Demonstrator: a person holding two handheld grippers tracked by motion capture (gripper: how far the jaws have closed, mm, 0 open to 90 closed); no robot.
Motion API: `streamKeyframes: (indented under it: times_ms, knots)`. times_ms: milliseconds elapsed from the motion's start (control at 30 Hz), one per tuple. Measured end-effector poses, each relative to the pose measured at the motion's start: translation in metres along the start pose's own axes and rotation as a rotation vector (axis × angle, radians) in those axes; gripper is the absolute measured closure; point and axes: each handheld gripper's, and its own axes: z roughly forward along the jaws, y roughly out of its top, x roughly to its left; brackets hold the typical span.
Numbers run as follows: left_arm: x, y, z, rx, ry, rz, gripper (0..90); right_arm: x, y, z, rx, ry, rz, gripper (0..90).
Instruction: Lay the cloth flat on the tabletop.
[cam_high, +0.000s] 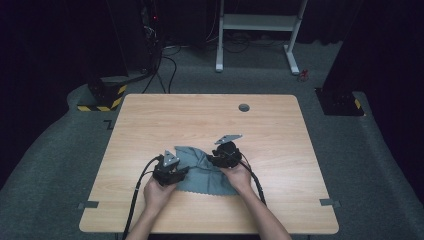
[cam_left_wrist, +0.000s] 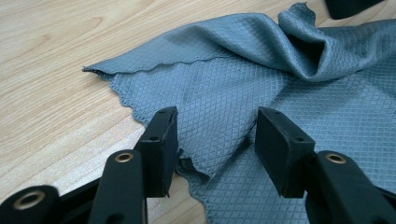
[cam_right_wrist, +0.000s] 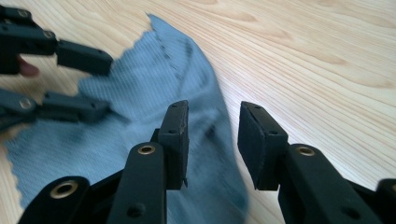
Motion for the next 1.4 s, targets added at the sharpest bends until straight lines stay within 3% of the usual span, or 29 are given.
streamKeyframes:
  times_ms: [67, 167, 300, 400, 467, 533, 600, 667, 700, 767, 833, 933, 1000, 1067, 1133, 1200, 1400]
  knots:
    - [0.0, 0.0, 0.0, 0.0, 0.0, 0.0, 49.2, 0.003, 0.002, 0.007, 0.032, -0.002, -0.008, 71.2]
    - [0.0, 0.0, 0.0, 0.0, 0.0, 0.0, 49.3, 0.006, 0.0, 0.013, 0.054, -0.027, -0.041, 89.5]
    - [0.0, 0.0, 0.0, 0.001, 0.004, 0.002, 49.0, 0.008, 0.0, -0.001, 0.018, -0.09, -0.099, 90.0]
    - [-0.001, 0.0, 0.0, 0.001, 0.007, 0.005, 48.8, 0.0, 0.004, -0.02, -0.036, -0.139, -0.081, 90.0]
    - [-0.001, 0.0, 0.0, 0.002, 0.01, 0.013, 48.7, -0.007, 0.006, -0.033, -0.037, -0.208, -0.098, 90.0]
    - [-0.001, 0.0, 0.0, 0.001, 0.013, 0.018, 48.6, -0.011, 0.008, -0.039, -0.039, -0.241, -0.084, 90.0]
    - [-0.002, 0.0, 0.0, -0.001, 0.017, 0.02, 48.6, -0.021, 0.01, -0.046, -0.055, -0.276, -0.028, 90.0]
    - [-0.002, 0.0, 0.0, -0.002, 0.019, 0.02, 48.6, -0.029, 0.012, -0.046, -0.037, -0.33, 0.003, 90.0]
    - [-0.002, 0.0, 0.0, -0.001, 0.017, 0.02, 48.3, -0.035, 0.011, -0.041, -0.003, -0.413, -0.001, 90.0]
    - [-0.001, 0.0, 0.0, 0.002, 0.014, 0.018, 48.2, -0.038, 0.01, -0.037, 0.016, -0.429, 0.008, 90.0]
    - [0.0, 0.0, 0.0, 0.002, 0.012, 0.014, 47.7, -0.047, -0.003, -0.017, 0.085, -0.418, 0.035, 86.0]
    - [-0.001, 0.0, 0.0, 0.001, 0.015, 0.019, 47.7, -0.048, -0.011, -0.014, 0.078, -0.394, 0.046, 78.7]
    - [-0.001, 0.0, 0.0, 0.0, 0.017, 0.022, 47.8, -0.046, -0.015, -0.02, 0.041, -0.365, 0.062, 76.7]
    - [-0.002, 0.0, 0.0, -0.003, 0.02, 0.023, 47.9, -0.04, -0.023, -0.034, 0.011, -0.325, 0.018, 76.8]
    - [-0.002, 0.0, 0.0, -0.002, 0.025, 0.027, 47.2, -0.033, -0.032, -0.044, 0.025, -0.309, -0.032, 77.0]
    - [-0.003, 0.0, -0.001, -0.003, 0.03, 0.027, 46.7, -0.032, -0.043, -0.051, 0.027, -0.276, -0.028, 76.4]
    - [-0.001, 0.0, -0.001, -0.001, 0.033, 0.02, 45.3, -0.02, -0.063, -0.046, 0.015, -0.186, -0.02, 64.7]
